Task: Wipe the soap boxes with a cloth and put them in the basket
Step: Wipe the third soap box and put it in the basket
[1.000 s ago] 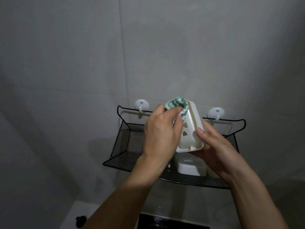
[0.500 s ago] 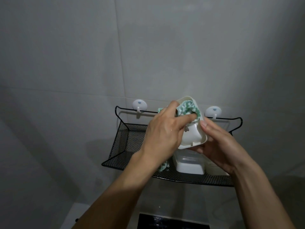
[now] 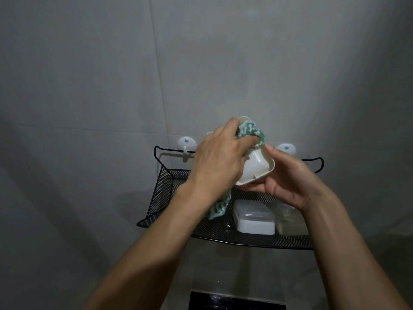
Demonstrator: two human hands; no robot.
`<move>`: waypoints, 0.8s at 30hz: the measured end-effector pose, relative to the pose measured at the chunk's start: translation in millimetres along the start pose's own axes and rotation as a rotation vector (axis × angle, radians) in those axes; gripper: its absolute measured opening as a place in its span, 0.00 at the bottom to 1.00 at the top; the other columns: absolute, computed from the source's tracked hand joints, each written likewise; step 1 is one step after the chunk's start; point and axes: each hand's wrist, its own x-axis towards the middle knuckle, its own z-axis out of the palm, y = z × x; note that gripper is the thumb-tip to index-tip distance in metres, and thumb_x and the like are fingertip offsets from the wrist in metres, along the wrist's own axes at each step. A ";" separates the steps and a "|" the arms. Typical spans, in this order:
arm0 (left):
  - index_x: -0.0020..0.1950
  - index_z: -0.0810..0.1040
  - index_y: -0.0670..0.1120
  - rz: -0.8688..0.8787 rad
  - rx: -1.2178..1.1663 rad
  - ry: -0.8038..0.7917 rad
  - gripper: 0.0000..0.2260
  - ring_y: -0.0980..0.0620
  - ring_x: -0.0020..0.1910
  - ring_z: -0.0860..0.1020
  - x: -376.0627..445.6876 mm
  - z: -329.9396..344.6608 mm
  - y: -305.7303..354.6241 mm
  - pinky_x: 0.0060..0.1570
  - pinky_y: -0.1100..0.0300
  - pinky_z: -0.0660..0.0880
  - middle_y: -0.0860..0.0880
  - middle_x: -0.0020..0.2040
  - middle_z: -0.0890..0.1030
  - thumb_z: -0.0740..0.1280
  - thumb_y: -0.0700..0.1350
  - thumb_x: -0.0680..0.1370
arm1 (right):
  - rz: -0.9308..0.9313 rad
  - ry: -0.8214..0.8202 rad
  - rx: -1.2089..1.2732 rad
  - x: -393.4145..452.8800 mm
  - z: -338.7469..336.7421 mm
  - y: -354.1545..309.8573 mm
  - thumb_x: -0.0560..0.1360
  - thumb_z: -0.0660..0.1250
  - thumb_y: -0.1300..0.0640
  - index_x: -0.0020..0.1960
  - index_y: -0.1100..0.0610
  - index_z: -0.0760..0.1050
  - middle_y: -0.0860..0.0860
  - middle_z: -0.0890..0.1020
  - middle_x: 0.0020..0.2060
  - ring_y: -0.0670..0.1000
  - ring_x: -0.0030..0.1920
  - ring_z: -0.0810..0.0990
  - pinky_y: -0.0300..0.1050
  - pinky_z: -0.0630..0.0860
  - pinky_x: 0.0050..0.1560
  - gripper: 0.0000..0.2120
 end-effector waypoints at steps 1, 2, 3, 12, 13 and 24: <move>0.62 0.81 0.50 0.012 0.006 -0.008 0.15 0.45 0.47 0.76 -0.9 0.1 1.6 0.40 0.55 0.66 0.45 0.52 0.74 0.67 0.42 0.77 | 0.004 0.005 0.002 0.8 -0.2 -1.7 0.83 0.57 0.49 0.70 0.59 0.72 0.62 0.80 0.63 0.64 0.62 0.80 0.65 0.78 0.58 0.21; 0.63 0.81 0.50 0.013 0.008 -0.012 0.15 0.44 0.48 0.76 -1.2 -0.2 2.1 0.41 0.54 0.67 0.45 0.52 0.74 0.67 0.42 0.77 | 0.012 0.005 0.004 1.3 -0.1 -2.8 0.83 0.57 0.49 0.70 0.59 0.72 0.62 0.80 0.63 0.64 0.62 0.79 0.65 0.78 0.59 0.21; 0.63 0.81 0.50 0.005 0.009 -0.013 0.15 0.43 0.48 0.75 -1.7 -0.6 2.5 0.43 0.54 0.67 0.45 0.52 0.74 0.67 0.42 0.77 | 0.021 0.003 0.007 2.1 0.2 -3.2 0.83 0.57 0.49 0.70 0.59 0.72 0.63 0.79 0.63 0.64 0.63 0.79 0.65 0.78 0.59 0.21; 0.60 0.83 0.51 0.059 -0.037 -0.034 0.14 0.43 0.49 0.73 -16.5 4.8 20.3 0.43 0.52 0.70 0.44 0.50 0.74 0.66 0.42 0.76 | -0.001 -0.025 0.123 5.7 -4.4 -3.8 0.81 0.58 0.46 0.71 0.59 0.72 0.63 0.78 0.64 0.60 0.60 0.80 0.62 0.78 0.60 0.24; 0.60 0.83 0.51 0.077 -0.043 -0.049 0.14 0.44 0.48 0.73 -16.9 5.1 19.8 0.44 0.52 0.70 0.44 0.50 0.74 0.67 0.42 0.77 | -0.007 -0.026 0.129 5.5 -5.4 -5.5 0.81 0.58 0.47 0.71 0.59 0.72 0.62 0.79 0.63 0.60 0.60 0.80 0.62 0.77 0.62 0.23; 0.57 0.84 0.53 0.180 -0.046 -0.203 0.16 0.47 0.51 0.72 -13.7 -3.3 -6.1 0.46 0.52 0.66 0.46 0.51 0.76 0.60 0.46 0.74 | -0.095 0.018 -0.053 -4.2 -8.2 -9.5 0.83 0.59 0.50 0.71 0.60 0.70 0.65 0.78 0.63 0.63 0.57 0.81 0.59 0.82 0.52 0.20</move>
